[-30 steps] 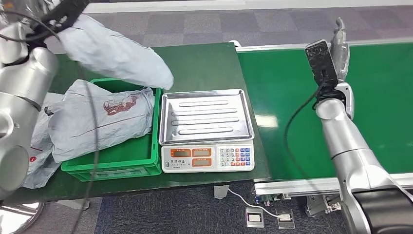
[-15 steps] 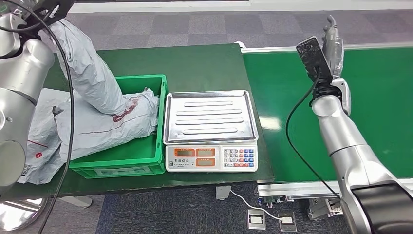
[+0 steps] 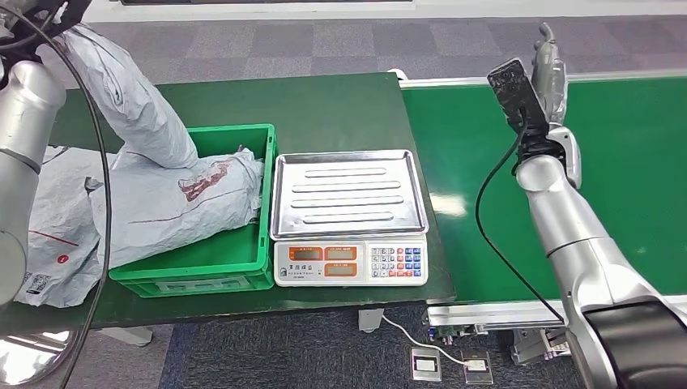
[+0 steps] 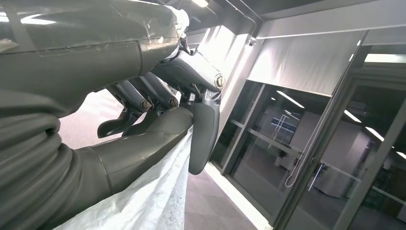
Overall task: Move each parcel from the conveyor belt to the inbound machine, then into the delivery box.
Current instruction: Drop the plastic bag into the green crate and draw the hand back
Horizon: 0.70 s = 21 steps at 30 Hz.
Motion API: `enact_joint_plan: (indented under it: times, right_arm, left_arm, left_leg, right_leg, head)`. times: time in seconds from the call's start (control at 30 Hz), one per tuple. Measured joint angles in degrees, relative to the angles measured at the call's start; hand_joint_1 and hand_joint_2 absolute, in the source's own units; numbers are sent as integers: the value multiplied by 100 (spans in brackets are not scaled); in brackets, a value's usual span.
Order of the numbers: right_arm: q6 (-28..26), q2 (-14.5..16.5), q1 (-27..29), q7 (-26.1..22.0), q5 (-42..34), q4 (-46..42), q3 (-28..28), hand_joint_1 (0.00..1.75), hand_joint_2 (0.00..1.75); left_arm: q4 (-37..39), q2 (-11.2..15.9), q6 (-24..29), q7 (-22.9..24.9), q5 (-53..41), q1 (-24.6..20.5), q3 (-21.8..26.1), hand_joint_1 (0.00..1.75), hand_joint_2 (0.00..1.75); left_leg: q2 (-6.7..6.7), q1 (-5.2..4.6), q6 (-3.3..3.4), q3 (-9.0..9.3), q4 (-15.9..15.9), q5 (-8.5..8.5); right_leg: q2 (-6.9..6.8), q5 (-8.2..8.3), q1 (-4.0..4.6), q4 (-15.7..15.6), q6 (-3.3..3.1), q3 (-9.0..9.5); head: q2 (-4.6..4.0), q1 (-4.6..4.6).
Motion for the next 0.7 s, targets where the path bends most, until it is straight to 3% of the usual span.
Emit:
enact_joint_plan:
  times: [0.3,0.43,0.57,0.7]
  right_arm:
    - [-6,5,0,0,2,0,38,0,0]
    - [-28,5,5,12,21,-1,38,0,0]
    - [-203,30,239,201,357,-222,38,0,0]
    - [-222,57,458,268,499,-428,38,0,0]
  left_arm:
    - [-12,24,-2,-11,8,0,78,175,175]
    - [-23,24,2,-52,20,0,80,0,0]
    - [-122,-1,50,-412,140,-14,177,0,0]
    - [-191,-27,80,-471,147,-61,257,0,0]
  left_leg:
    - [-1,-1,0,0,1,0]
    - [-1,0,0,1,1,0]
    - [0,4,0,1,2,0]
    - [3,3,-1,1,2,-1]
  right_leg:
    - [-1,0,-1,0,0,0]
    - [-1,0,0,0,0,0]
    - [-1,0,4,0,0,0]
    - [2,0,3,-1,0,-2]
  head:
    - [0,0]
    - [0,0]
    - [0,0]
    - [0,0]
